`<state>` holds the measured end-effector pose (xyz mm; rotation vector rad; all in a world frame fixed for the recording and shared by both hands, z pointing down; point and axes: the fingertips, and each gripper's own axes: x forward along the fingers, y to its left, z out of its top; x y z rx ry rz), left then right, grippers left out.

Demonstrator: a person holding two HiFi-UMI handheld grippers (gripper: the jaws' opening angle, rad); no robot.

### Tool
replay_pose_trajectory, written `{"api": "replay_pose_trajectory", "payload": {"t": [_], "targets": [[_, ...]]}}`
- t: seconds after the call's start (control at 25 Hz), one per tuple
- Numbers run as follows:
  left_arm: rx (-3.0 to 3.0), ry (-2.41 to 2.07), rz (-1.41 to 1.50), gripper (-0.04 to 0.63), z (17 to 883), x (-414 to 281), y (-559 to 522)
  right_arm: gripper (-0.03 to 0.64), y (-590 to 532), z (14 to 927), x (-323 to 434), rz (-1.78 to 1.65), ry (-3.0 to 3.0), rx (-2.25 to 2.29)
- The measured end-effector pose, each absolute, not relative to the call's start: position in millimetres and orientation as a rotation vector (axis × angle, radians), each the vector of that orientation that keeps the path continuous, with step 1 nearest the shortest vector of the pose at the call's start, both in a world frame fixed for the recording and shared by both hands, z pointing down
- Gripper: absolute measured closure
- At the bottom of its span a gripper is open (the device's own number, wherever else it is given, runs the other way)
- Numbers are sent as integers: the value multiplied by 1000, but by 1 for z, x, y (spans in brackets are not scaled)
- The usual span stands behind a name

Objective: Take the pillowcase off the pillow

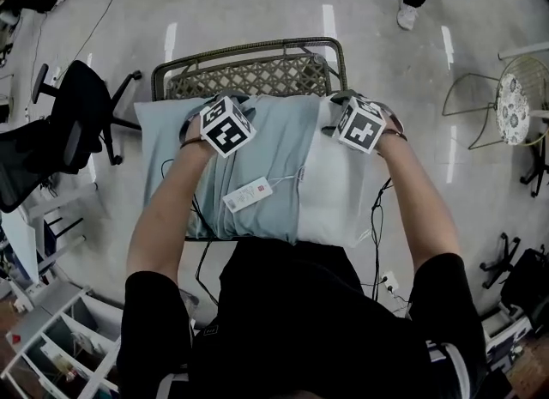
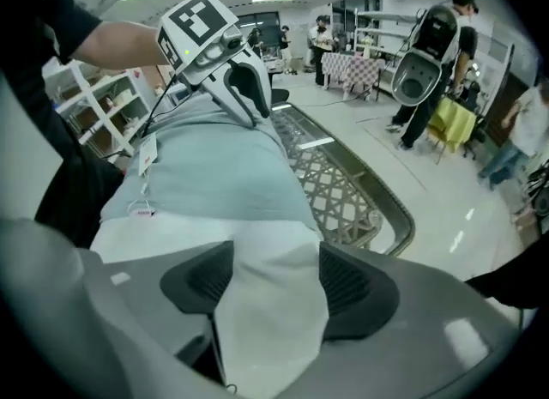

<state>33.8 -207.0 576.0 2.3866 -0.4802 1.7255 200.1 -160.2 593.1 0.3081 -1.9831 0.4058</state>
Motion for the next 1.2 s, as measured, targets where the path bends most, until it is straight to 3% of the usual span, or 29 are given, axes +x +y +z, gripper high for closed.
{"api": "replay_pose_trajectory", "payload": {"t": [0.2, 0.36, 0.48, 0.56, 0.76, 0.84, 0.92, 1.2], "targets": [[2345, -283, 1831, 528, 604, 38, -202, 284, -154, 619, 195, 533, -1959, 163], [2312, -227, 1838, 524, 618, 40, -200, 284, -146, 629, 189, 563, -1960, 117], [2314, -236, 1787, 429, 614, 38, -213, 289, -142, 631, 186, 564, -1946, 87], [2308, -232, 1727, 320, 614, 35, -223, 295, -138, 633, 184, 559, -1926, 63], [2284, -101, 1642, 296, 623, 36, -219, 331, -131, 634, 180, 563, -1889, 28], [2294, -44, 1657, 317, 623, 39, -211, 341, -130, 634, 178, 555, -1889, 36], [2294, 13, 1673, 439, 624, 43, -202, 354, -129, 634, 177, 547, -1897, 52], [2286, -15, 1842, 534, 613, 39, -200, 473, -124, 612, 185, 526, -1889, 96]]}}
